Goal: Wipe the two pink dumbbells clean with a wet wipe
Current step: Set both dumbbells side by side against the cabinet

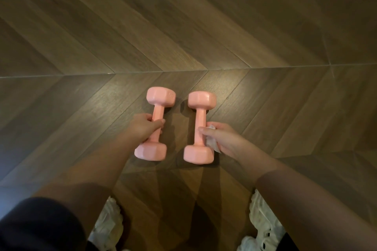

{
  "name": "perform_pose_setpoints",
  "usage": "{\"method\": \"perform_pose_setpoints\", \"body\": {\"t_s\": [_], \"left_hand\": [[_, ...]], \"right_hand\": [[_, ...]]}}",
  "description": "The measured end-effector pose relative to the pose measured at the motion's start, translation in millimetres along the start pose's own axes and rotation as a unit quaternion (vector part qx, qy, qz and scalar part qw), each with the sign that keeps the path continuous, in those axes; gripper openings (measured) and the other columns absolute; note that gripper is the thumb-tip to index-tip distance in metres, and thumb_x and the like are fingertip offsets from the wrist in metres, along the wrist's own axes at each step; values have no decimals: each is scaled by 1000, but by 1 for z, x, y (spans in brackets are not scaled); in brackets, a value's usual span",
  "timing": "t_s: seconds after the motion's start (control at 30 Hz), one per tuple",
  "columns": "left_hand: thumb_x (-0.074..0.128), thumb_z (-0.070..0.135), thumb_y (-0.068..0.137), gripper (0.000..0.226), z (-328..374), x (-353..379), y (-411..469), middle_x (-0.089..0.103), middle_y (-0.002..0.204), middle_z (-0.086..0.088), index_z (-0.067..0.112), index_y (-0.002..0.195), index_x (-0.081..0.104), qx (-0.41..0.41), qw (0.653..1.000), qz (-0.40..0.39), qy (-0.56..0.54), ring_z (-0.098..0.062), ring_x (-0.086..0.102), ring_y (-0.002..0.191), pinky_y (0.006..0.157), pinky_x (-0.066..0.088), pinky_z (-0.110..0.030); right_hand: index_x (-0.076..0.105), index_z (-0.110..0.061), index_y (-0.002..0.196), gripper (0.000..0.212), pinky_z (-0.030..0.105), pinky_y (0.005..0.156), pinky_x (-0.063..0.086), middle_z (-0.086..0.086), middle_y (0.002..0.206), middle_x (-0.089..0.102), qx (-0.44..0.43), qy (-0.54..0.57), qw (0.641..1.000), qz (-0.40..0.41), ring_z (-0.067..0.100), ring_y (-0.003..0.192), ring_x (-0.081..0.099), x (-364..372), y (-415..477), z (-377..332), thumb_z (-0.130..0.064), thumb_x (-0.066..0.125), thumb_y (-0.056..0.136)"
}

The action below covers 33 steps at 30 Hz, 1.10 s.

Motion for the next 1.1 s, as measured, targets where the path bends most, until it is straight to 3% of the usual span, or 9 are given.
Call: {"method": "perform_pose_setpoints", "body": {"t_s": [0.03, 0.1, 0.37, 0.47, 0.6, 0.73, 0.83, 0.97, 1.1], "left_hand": [[66, 26, 95, 13, 0, -1, 0, 74, 102, -11, 14, 99, 66, -6, 1000, -16, -17, -27, 70, 101, 92, 55, -46], [68, 23, 94, 12, 1, -3, 0, 75, 102, -11, 14, 101, 66, -14, 998, -36, -47, -25, 71, 100, 96, 54, -46], [65, 16, 94, 10, 43, 10, -31, 76, 96, -11, 11, 103, 68, -15, 992, -48, -118, -20, 72, 89, 83, 58, -37], [65, 14, 94, 11, 92, 14, -64, 76, 91, -12, 7, 101, 69, -3, 989, -59, -132, -17, 72, 78, 65, 57, -26], [64, 10, 94, 12, 172, 15, -115, 72, 93, -18, 1, 101, 68, 1, 985, -77, -156, -18, 69, 74, 60, 58, -24], [64, 8, 94, 12, 260, 13, -171, 72, 87, -15, 0, 103, 67, 3, 982, -92, -168, -16, 71, 70, 57, 56, -22], [64, 9, 94, 10, 326, 16, -213, 73, 78, -11, 1, 98, 68, 5, 981, -100, -164, -14, 70, 64, 57, 56, -23], [66, 11, 94, 12, 406, 29, -267, 75, 79, -12, 1, 98, 69, 2, 978, -99, -182, -16, 72, 67, 58, 57, -24], [65, 13, 94, 18, 472, 49, -309, 74, 84, -14, -3, 101, 69, 4, 976, -86, -201, -15, 71, 67, 58, 57, -23]], "right_hand": [[59, -10, 127, 39, 41, 95, 54, 7, 113, 67, 9, 15, 1000, 4, 22, 104, 67, 3, 4, -1, -9, 69, 90], [58, -8, 129, 41, 46, 100, 51, 12, 120, 67, 25, 33, 999, 0, 25, 109, 66, 6, 10, -1, -7, 70, 89], [60, -7, 129, 40, 51, 104, 48, 13, 120, 69, 19, 86, 995, -48, 25, 111, 67, -18, -4, -27, -7, 68, 90], [62, -3, 126, 38, 46, 99, 52, 13, 112, 72, 3, 100, 993, -69, 23, 103, 69, -43, -38, -56, -8, 69, 89], [61, -1, 127, 52, 41, 88, 51, 10, 104, 73, -15, 118, 991, -66, 21, 92, 68, -83, -104, -103, -17, 75, 79], [62, -1, 126, 66, 45, 97, 49, 17, 112, 70, -19, 139, 988, -65, 27, 98, 66, -131, -178, -163, -25, 77, 66], [64, -3, 125, 56, 49, 101, 47, 19, 112, 70, -23, 145, 987, -67, 29, 99, 65, -169, -228, -208, -23, 76, 74], [67, -5, 118, 31, 37, 83, 54, 12, 101, 73, -31, 142, 987, -74, 21, 89, 69, -226, -278, -266, -16, 70, 89], [66, -8, 109, 23, 29, 67, 49, 0, 78, 72, -39, 113, 990, -76, 13, 73, 67, -279, -320, -317, -20, 70, 89]]}}
Point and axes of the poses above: each hand's wrist, its own y-axis towards the middle knuckle, its own x-axis out of the palm, z = x × y, the point moved 4 cm from there along y, towards the middle knuckle
